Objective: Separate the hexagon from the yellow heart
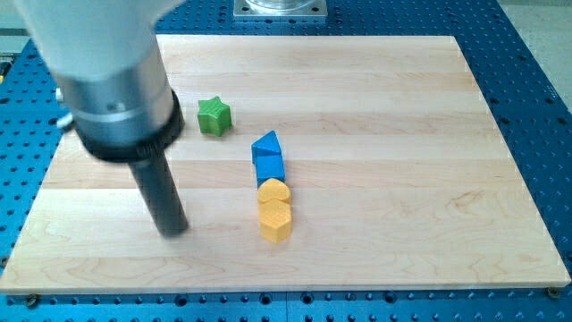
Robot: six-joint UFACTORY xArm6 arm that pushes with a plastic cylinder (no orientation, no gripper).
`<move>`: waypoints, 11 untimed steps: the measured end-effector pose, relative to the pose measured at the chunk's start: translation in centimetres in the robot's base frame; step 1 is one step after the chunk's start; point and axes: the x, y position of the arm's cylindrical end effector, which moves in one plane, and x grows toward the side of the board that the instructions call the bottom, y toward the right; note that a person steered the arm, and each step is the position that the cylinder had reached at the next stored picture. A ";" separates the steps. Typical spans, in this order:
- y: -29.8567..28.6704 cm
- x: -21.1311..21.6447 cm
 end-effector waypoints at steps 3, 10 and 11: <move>11.5 0.9; 12.0 -1.0; 11.5 3.3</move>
